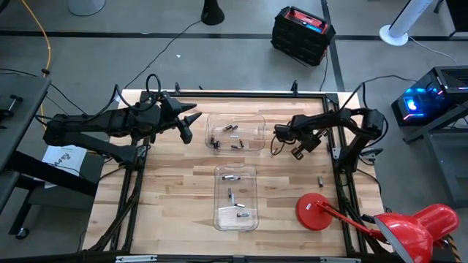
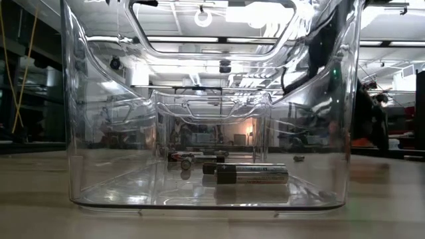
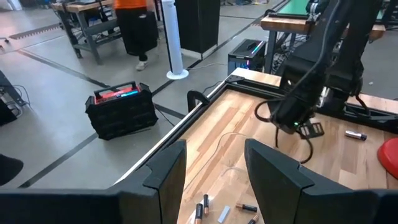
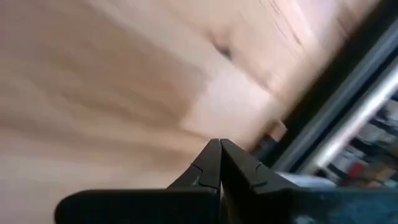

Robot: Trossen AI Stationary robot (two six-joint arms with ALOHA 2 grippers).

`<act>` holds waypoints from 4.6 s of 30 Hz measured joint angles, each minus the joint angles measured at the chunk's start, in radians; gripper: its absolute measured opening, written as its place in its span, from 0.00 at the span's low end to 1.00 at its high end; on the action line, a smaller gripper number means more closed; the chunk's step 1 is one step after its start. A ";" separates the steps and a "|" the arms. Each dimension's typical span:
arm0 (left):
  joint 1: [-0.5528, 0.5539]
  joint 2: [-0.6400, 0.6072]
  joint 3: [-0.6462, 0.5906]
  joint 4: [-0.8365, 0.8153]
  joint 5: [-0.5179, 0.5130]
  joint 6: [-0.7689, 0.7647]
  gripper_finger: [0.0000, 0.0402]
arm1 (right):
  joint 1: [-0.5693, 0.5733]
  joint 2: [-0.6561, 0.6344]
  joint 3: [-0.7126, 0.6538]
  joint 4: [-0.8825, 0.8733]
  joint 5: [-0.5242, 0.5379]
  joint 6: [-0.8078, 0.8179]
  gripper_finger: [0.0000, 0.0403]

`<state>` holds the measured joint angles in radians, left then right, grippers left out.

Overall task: Sort batteries
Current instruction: Put the black battery into the top transparent bin

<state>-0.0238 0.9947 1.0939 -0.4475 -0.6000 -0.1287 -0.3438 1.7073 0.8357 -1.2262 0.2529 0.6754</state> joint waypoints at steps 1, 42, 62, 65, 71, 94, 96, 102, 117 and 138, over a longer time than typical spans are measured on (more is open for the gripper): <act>0.000 0.000 0.000 0.000 0.000 0.000 0.39 | 0.007 0.000 0.007 -0.025 0.019 0.005 0.00; 0.000 0.000 0.000 -0.004 -0.018 0.036 0.39 | -0.209 -0.011 -0.208 0.068 0.018 0.225 0.00; 0.004 0.000 0.000 -0.009 -0.019 0.037 0.39 | -0.065 -0.084 0.104 0.049 0.027 0.222 0.00; 0.004 0.000 0.000 -0.010 -0.017 0.037 0.39 | -0.073 -0.105 0.108 0.137 -0.043 0.185 0.00; -0.012 0.000 0.000 -0.110 -0.013 -0.021 0.39 | 0.082 -0.145 0.106 0.196 -0.101 0.144 0.00; -0.145 0.006 -0.183 -0.180 0.037 -0.473 0.39 | 1.000 0.155 0.142 1.065 -0.307 0.559 0.00; -0.155 0.006 -0.183 -0.176 0.037 -0.489 0.39 | 0.992 0.205 0.192 1.019 -0.313 0.523 0.00; -0.183 0.006 -0.183 -0.175 0.012 -0.522 0.39 | 0.979 0.242 0.290 0.830 -0.295 0.415 0.00; -0.188 0.006 -0.183 -0.063 -0.014 -0.506 0.39 | 0.975 0.052 0.314 0.727 -0.229 0.394 0.01; -0.190 0.006 -0.183 -0.063 -0.013 -0.506 0.39 | 0.870 0.127 0.310 0.498 -0.149 0.118 0.52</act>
<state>-0.2134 1.0004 0.9108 -0.5104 -0.6132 -0.6350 0.5262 1.8342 1.1461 -0.7281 0.1038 0.7936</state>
